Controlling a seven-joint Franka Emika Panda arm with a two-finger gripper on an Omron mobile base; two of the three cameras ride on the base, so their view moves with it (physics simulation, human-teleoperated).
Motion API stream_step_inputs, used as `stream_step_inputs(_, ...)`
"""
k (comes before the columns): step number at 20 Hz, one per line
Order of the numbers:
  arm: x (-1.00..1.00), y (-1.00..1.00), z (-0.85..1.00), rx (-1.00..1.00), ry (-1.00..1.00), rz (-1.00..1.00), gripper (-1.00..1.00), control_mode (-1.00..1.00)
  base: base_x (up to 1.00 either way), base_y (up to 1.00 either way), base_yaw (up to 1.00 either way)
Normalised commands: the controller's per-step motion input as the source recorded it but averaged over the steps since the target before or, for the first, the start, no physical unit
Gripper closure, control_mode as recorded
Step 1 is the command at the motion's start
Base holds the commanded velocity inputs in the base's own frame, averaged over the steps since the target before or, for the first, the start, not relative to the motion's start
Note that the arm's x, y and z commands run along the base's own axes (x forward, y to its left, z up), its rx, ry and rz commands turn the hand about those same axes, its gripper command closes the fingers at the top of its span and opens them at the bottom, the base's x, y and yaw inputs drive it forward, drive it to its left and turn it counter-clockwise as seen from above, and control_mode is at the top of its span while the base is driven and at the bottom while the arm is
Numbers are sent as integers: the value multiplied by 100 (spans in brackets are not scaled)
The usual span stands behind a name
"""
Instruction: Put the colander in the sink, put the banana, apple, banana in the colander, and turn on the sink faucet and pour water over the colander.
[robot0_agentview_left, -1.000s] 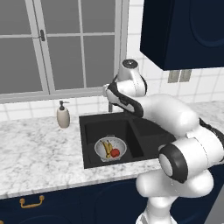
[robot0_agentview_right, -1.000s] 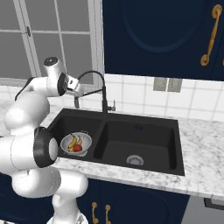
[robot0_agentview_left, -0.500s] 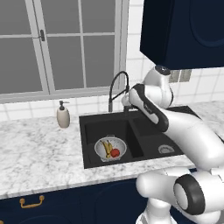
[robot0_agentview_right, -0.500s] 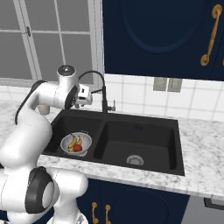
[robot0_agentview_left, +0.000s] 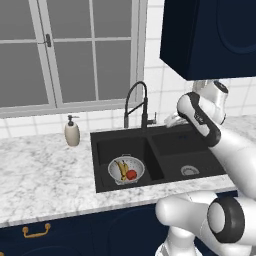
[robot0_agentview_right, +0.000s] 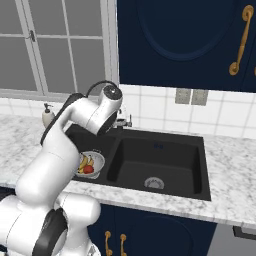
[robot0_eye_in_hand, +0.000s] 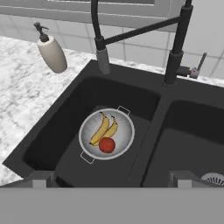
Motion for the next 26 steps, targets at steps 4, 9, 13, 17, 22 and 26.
stream_step_inputs(4,38,-52,-7,0,0,3,-100,-100,0,0,0)
stream_step_inputs(9,35,-7,-10,0,-3,5,-100,-100,0,0,0)
stream_step_inputs(13,26,-4,-14,0,-14,9,-100,-100,0,0,0)
stream_step_inputs(17,19,-3,-12,0,-24,11,-100,-100,0,0,0)
stream_step_inputs(22,27,-12,-12,1,-19,7,-100,-100,0,0,0)
stream_step_inputs(26,8,-9,-6,0,-32,5,-100,-100,0,0,0)
